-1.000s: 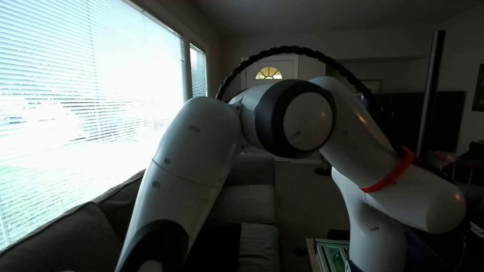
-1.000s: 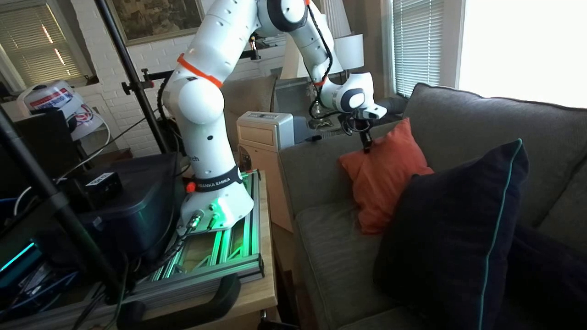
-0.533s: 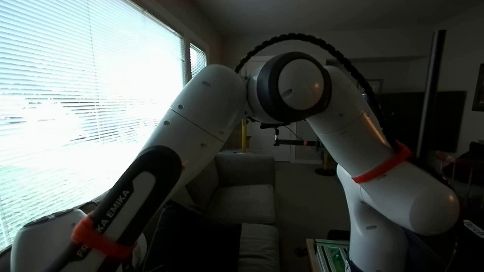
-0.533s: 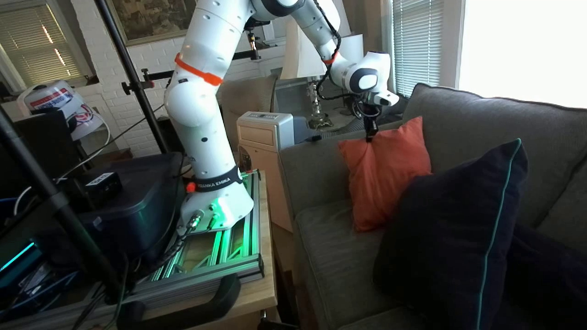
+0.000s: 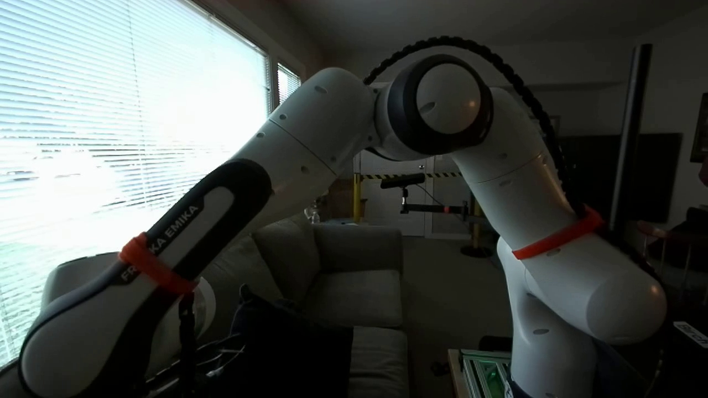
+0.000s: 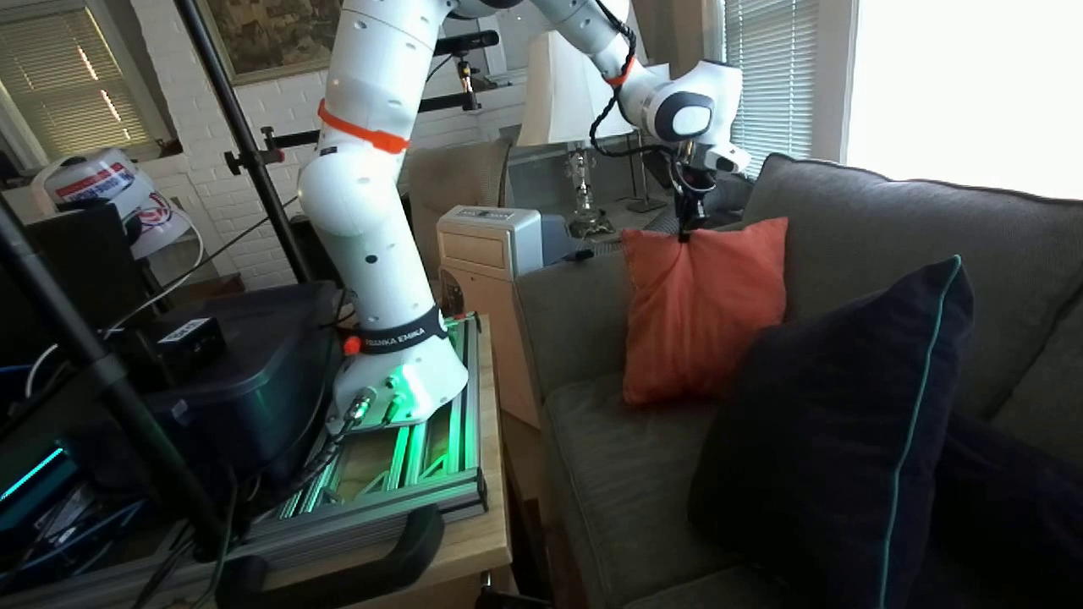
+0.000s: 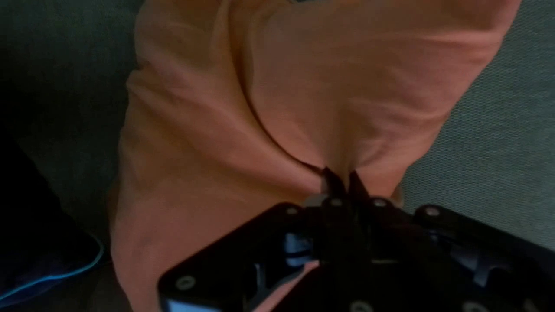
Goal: Put the orange pillow on the backrest of the sofa.
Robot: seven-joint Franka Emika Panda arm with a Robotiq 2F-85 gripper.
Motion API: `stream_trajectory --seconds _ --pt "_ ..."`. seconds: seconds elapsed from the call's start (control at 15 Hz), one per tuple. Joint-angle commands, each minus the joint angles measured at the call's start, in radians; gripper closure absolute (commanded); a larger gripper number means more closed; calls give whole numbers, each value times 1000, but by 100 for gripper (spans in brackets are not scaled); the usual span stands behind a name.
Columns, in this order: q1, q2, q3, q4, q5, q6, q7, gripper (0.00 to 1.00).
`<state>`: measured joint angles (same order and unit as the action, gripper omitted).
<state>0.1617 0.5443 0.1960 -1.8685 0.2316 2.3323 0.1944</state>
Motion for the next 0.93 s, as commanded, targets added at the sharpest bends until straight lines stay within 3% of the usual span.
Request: stream_trajectory --seconds 0.0,0.87 --pt "-27 -86 -5 -19 33 -70 -39 99" --pt "-96 -257 -58 7 73 -193 -97 99"
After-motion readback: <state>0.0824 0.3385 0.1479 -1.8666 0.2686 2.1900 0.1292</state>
